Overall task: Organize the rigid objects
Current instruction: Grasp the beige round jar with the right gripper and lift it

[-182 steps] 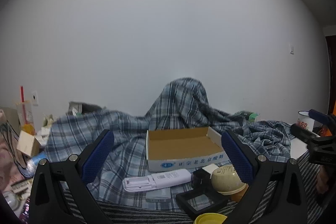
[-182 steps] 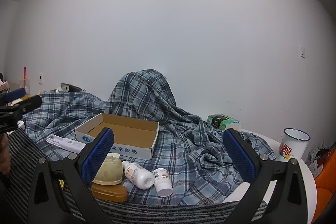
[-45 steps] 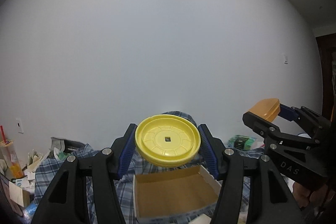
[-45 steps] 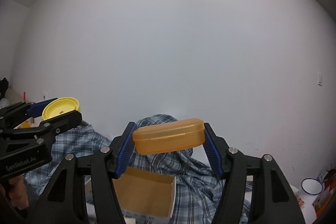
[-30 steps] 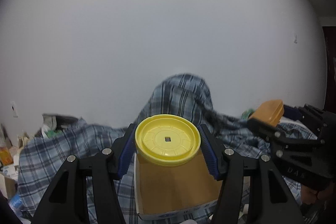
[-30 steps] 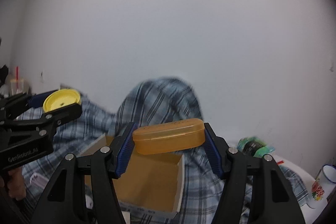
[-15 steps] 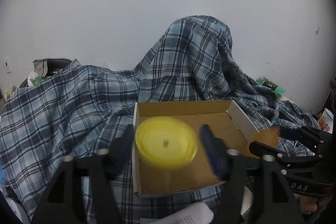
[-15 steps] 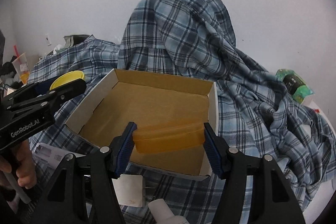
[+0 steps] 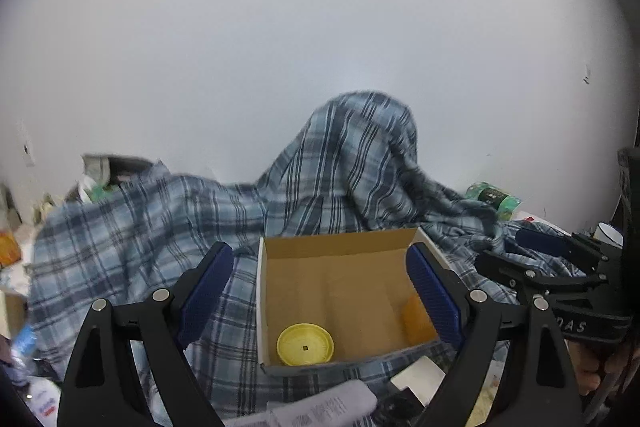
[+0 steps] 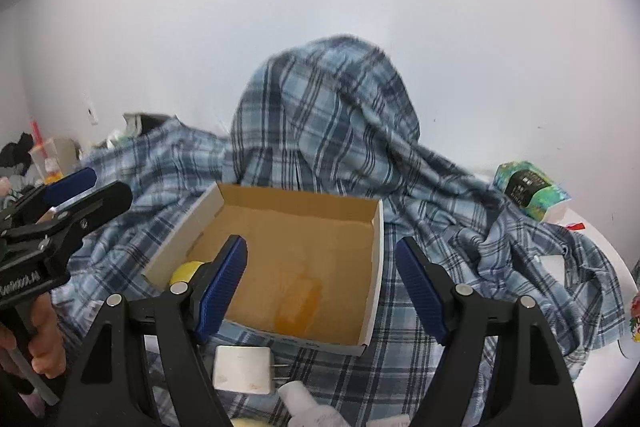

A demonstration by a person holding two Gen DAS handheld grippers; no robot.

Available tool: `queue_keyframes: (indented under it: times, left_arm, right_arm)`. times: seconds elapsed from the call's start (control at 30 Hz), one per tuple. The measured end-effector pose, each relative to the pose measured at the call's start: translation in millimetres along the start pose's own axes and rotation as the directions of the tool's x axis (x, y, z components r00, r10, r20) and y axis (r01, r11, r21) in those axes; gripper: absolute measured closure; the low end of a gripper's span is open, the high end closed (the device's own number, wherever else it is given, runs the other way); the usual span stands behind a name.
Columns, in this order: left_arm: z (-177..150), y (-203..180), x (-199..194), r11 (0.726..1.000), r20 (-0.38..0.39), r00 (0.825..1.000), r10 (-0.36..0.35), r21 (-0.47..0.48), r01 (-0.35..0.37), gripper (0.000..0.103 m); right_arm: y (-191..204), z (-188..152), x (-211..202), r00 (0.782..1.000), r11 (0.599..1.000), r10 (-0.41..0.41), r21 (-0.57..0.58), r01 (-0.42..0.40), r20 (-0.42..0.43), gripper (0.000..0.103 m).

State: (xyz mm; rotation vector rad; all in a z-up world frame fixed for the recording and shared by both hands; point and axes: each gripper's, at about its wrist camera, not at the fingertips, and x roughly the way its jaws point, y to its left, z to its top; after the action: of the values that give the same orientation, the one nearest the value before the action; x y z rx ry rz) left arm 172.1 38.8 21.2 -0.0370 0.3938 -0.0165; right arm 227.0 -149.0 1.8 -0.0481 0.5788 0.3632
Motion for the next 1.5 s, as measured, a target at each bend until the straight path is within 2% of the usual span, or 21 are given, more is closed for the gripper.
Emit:
queue_keyframes:
  times: [0.2, 0.3, 0.4, 0.6, 0.67, 0.73, 0.83, 0.9, 0.97, 1.1, 1.23, 1.47, 1.5]
  left_arm:
    - [-8.6, -6.7, -53.3, 1.000, 0.081, 0.996, -0.029, 0.013, 0.028, 0.013]
    - [-23.5, -4.8, -70.7, 1.000, 0.102, 0.995, -0.010, -0.005, 0.010, 0.013]
    - [-40.9, -1.9, -74.9, 1.000, 0.074, 0.997, -0.012, -0.023, 0.014, 0.013]
    - [-70.4, -6.0, -82.2, 1.000, 0.043, 0.999, -0.015, 0.017, 0.014, 0.013]
    - [-79.0, -7.4, -82.3, 1.000, 0.040, 0.999, -0.002, 0.021, 0.001, 0.013]
    - [-82.5, -8.7, -81.9, 1.000, 0.041, 0.999, -0.008, 0.024, 0.007, 0.013]
    - [-83.5, -8.7, -82.9, 1.000, 0.051, 0.999, -0.020, 0.025, 0.019, 0.013]
    - [-83.9, -9.0, -80.8, 0.999, 0.042, 0.999, -0.028, 0.030, 0.027, 0.011]
    - [-83.8, -9.3, -78.4, 0.999, 0.033, 0.999, -0.022, 0.033, 0.021, 0.000]
    - [-83.8, -9.2, -79.2, 0.999, 0.043, 0.999, -0.024, 0.033, 0.023, 0.000]
    - [-84.0, -8.7, -80.0, 0.999, 0.043, 0.999, -0.028, 0.024, 0.027, 0.000]
    - [-84.3, -7.2, -82.0, 0.999, 0.047, 0.998, -0.031, 0.009, 0.030, 0.000]
    - [-84.2, -6.9, -82.0, 0.999, 0.046, 0.998, -0.032, 0.009, 0.031, 0.000]
  right_arm:
    - [5.9, -6.5, -45.4, 0.998, 1.000, 0.018, -0.007, -0.018, 0.067, 0.027]
    - [8.6, -19.7, -64.4, 0.996, 1.000, -0.007, -0.011, 0.008, 0.083, 0.027]
    - [8.0, -35.4, -79.3, 0.997, 1.000, 0.012, -0.008, -0.011, 0.079, 0.027]
    - [6.4, -71.8, -92.2, 0.998, 1.000, 0.012, -0.015, -0.011, 0.060, 0.026]
    - [6.6, -83.9, -96.3, 0.995, 0.999, -0.013, -0.029, 0.015, 0.094, 0.021]
    - [9.1, -92.4, -97.5, 0.991, 0.997, -0.055, -0.048, 0.061, 0.126, 0.020]
    - [10.4, -94.8, -99.0, 0.991, 0.998, -0.022, -0.062, 0.031, 0.135, 0.015]
    - [10.4, -95.2, -100.0, 0.990, 0.998, -0.002, -0.067, 0.011, 0.142, 0.005]
    - [11.2, -96.5, -99.0, 0.990, 0.997, 0.026, -0.076, -0.016, 0.136, 0.001]
    - [14.9, -97.2, -93.3, 0.991, 0.991, 0.097, -0.097, -0.088, 0.094, 0.001]
    - [16.1, -98.7, -82.1, 0.981, 0.978, 0.194, -0.084, -0.193, 0.005, 0.001]
    - [14.5, -102.3, -70.3, 0.974, 0.973, 0.222, -0.060, -0.225, -0.051, 0.001]
    - [15.8, -102.9, -68.5, 0.972, 0.971, 0.225, -0.064, -0.229, -0.061, 0.007]
